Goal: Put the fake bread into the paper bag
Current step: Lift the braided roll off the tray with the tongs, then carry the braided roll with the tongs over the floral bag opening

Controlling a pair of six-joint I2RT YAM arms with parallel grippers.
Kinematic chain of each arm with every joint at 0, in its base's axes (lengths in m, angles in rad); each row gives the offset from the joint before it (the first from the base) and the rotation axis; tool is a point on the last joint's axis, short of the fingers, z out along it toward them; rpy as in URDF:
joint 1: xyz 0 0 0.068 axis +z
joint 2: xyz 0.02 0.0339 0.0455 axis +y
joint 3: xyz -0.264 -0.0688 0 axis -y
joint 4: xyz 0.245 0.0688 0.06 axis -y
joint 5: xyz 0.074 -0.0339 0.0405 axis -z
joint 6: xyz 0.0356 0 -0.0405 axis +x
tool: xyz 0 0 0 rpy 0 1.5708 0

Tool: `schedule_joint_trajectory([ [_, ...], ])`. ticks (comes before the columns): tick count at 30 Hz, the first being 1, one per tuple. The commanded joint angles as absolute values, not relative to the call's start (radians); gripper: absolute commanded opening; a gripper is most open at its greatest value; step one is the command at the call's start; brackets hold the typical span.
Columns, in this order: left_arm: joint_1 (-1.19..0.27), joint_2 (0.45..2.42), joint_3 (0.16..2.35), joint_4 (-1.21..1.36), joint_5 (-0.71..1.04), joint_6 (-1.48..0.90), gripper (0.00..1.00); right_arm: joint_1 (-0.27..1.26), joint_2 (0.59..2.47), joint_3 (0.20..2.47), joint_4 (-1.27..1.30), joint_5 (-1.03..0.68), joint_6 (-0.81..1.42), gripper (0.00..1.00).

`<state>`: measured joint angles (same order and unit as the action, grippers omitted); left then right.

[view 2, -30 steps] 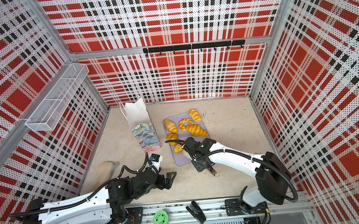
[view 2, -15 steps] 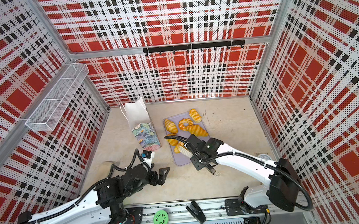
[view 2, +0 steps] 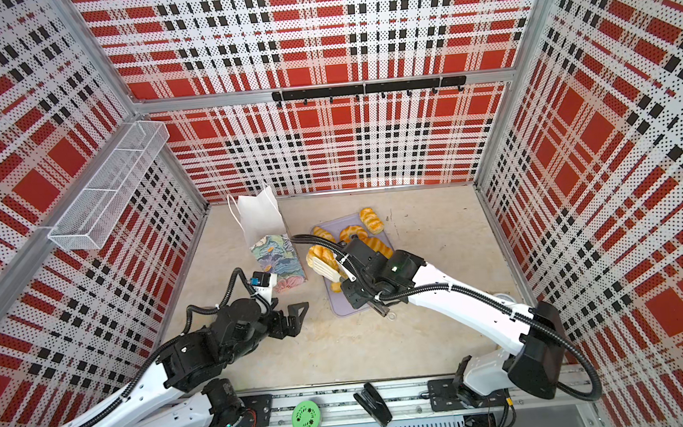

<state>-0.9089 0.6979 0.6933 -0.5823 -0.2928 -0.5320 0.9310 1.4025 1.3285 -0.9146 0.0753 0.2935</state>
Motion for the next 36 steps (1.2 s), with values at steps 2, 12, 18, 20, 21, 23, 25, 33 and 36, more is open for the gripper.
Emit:
schedule_joint_trajectory([
  [2, -0.852, 0.664, 0.748, -0.645, -0.274, -0.495, 0.99, 0.943, 1.424, 1.420, -0.832, 0.042, 0.259, 0.42],
  [12, -0.719, 0.632, 0.805, -0.725, -0.200, -0.466, 0.99, 0.953, 1.496, 1.581, -0.818, -0.005, 0.222, 0.43],
  [18, -0.650, 0.616, 0.842, -0.744, -0.148, -0.431, 0.99, 0.957, 1.547, 1.675, -0.821, -0.028, 0.199, 0.43],
  [20, -0.628, 0.617, 0.854, -0.747, -0.131, -0.419, 0.99, 0.958, 1.563, 1.701, -0.818, -0.034, 0.194, 0.43],
  [21, -0.616, 0.618, 0.861, -0.749, -0.121, -0.414, 0.99, 0.958, 1.574, 1.718, -0.818, -0.040, 0.190, 0.43],
  [23, -0.594, 0.623, 0.872, -0.751, -0.105, -0.404, 0.99, 0.958, 1.598, 1.753, -0.819, -0.047, 0.183, 0.43],
  [25, -0.573, 0.630, 0.882, -0.754, -0.092, -0.399, 0.99, 0.958, 1.625, 1.794, -0.825, -0.051, 0.175, 0.43],
  [33, -0.485, 0.635, 0.894, -0.768, -0.069, -0.398, 0.99, 0.958, 1.760, 1.976, -0.850, -0.020, 0.156, 0.45],
  [36, -0.451, 0.634, 0.893, -0.780, -0.055, -0.398, 0.99, 0.958, 1.820, 2.055, -0.880, -0.011, 0.151, 0.45],
])
